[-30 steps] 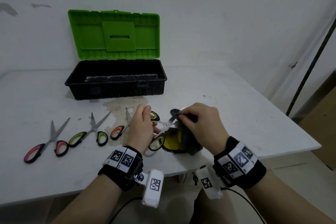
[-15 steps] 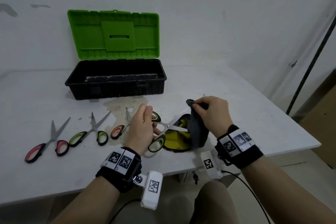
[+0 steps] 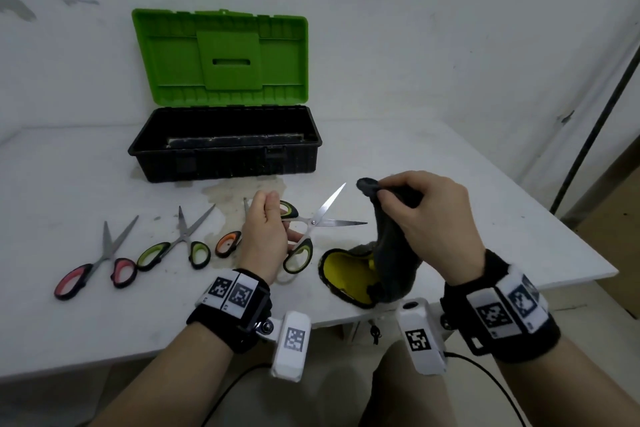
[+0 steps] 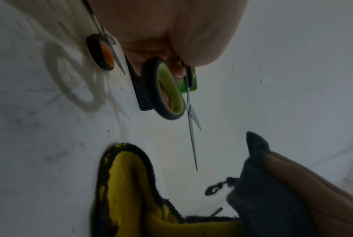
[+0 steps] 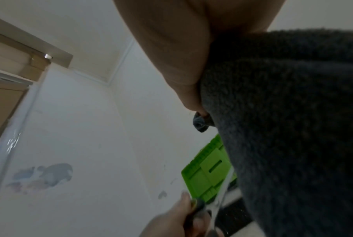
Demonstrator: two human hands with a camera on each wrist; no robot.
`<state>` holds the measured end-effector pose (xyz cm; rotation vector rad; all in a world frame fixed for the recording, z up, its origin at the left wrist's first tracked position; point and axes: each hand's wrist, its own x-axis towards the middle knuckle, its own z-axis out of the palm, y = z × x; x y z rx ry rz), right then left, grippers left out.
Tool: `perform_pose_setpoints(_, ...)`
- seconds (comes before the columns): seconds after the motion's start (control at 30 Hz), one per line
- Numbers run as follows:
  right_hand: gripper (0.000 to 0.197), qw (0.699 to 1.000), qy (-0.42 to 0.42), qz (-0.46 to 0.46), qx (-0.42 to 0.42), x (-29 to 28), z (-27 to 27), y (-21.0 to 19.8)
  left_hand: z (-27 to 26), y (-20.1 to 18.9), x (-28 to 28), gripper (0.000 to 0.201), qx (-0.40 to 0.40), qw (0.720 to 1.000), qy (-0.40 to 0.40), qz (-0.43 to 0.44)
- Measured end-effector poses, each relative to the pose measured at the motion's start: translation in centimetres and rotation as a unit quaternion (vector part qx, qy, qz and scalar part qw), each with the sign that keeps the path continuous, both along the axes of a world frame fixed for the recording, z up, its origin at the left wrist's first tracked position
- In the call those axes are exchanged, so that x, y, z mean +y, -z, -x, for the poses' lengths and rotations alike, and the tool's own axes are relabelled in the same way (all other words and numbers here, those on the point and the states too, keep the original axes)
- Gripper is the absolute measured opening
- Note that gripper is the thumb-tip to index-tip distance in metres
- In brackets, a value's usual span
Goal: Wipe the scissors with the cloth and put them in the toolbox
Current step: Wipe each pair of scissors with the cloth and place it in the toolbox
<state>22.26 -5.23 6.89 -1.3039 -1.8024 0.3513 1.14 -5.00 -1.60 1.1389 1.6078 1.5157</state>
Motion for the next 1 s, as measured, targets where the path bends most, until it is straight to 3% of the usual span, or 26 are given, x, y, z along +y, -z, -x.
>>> perform_pose_setpoints(0.23,0.014,0.994,-0.052,-0.01,-0.096,2.3,3.4,3.6,-1.5,-0.7,-0.5,0.029,-0.001,1.0,0.026,-0.013)
perform_pose_setpoints(0.6,0.011,0.997,0.068,0.027,-0.014,5.6,0.0,2.7,-0.5,-0.4,-0.8,0.029,0.023,1.0,0.02,-0.008)
perform_pose_setpoints(0.73,0.016,0.999,-0.001,-0.037,0.0,2.6,0.5,2.0,-0.3,-0.2,-0.4,0.031,0.031,0.999,0.003,0.006)
perform_pose_setpoints(1.0,0.016,0.979,-0.148,-0.03,-0.135,1.6,5.4,5.4,-1.7,-0.5,-0.3,0.033,0.038,0.999,-0.003,-0.004)
